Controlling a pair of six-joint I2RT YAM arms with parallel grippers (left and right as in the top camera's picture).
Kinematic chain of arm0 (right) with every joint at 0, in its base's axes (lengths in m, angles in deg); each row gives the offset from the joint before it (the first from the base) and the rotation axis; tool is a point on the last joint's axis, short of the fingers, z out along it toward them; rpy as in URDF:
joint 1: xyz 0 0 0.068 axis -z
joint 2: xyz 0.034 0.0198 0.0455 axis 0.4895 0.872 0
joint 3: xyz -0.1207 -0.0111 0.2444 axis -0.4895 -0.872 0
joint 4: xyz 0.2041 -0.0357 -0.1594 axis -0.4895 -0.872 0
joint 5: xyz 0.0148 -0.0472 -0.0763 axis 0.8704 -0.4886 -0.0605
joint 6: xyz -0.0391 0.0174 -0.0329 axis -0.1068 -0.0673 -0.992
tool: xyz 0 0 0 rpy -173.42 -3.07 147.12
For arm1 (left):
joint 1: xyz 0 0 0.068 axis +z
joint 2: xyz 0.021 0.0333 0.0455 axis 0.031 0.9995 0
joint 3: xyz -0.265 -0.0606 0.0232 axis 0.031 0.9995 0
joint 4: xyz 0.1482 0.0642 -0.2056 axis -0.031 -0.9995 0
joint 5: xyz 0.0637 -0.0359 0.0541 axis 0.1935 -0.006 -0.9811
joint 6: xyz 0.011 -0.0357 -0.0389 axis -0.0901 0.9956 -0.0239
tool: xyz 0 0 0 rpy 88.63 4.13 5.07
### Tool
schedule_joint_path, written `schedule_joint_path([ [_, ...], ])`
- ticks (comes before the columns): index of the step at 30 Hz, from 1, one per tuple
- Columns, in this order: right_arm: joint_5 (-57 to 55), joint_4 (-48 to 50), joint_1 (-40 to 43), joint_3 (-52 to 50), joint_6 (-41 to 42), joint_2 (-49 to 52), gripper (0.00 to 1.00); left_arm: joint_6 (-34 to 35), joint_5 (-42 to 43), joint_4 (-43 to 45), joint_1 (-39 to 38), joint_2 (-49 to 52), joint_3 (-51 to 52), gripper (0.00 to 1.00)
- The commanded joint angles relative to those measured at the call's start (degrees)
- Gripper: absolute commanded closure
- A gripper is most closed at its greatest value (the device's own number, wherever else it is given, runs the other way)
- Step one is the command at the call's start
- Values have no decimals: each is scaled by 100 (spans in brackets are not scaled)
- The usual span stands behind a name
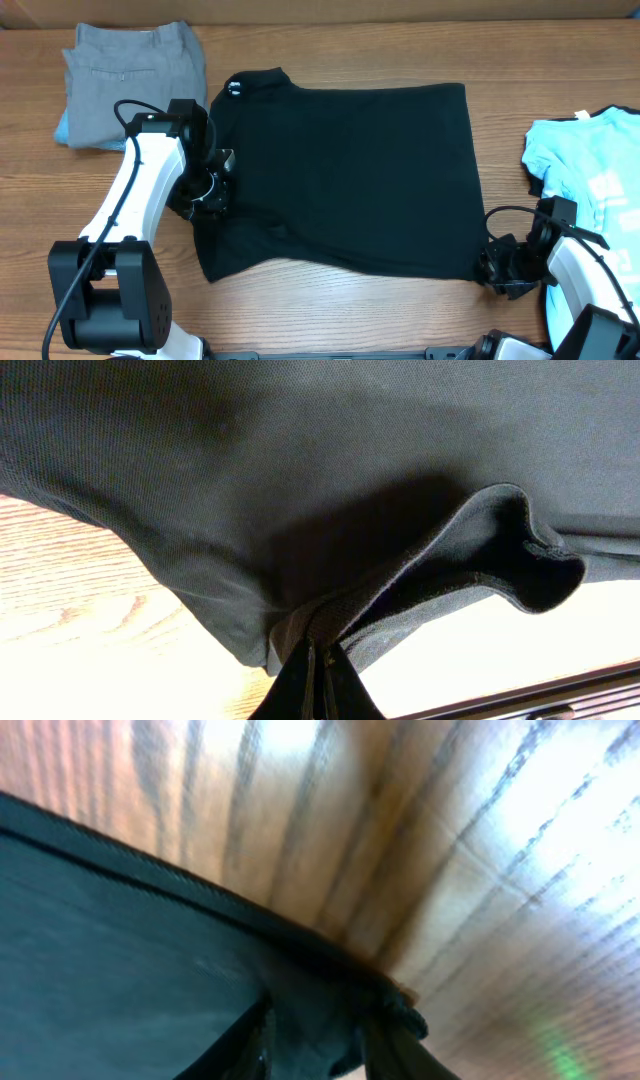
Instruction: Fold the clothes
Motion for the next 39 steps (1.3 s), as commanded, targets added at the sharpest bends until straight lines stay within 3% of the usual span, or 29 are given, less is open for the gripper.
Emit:
schedule_joint_path([
  [1, -90, -243, -9, 28, -15, 44, 67, 15, -55, -13, -31, 11, -114, 96],
  [11, 116, -730, -9, 339, -72, -282, 64, 15, -55, -11, -31, 11, -114, 96],
  [16, 72, -616, -9, 160, 136, -282, 54, 13, -57, -7, -31, 11, -114, 96],
  [21, 74, -428, -9, -227, 356, -282, 55, -7, -59, -7, -31, 11, -114, 96],
  [24, 94, -361, -9, -289, 487, -282, 64, -7, -59, -7, -28, 11, -114, 96],
  [34, 20, 57, -9, -328, 645, -282, 60, -4, -55, -17, -31, 11, -114, 96],
  [35, -17, 107, -9, -328, 621, -282, 61, -4, -55, -20, -31, 11, -114, 96],
  [39, -42, 57, -9, -326, 542, -282, 82, -4, -55, -31, -31, 11, -114, 96],
])
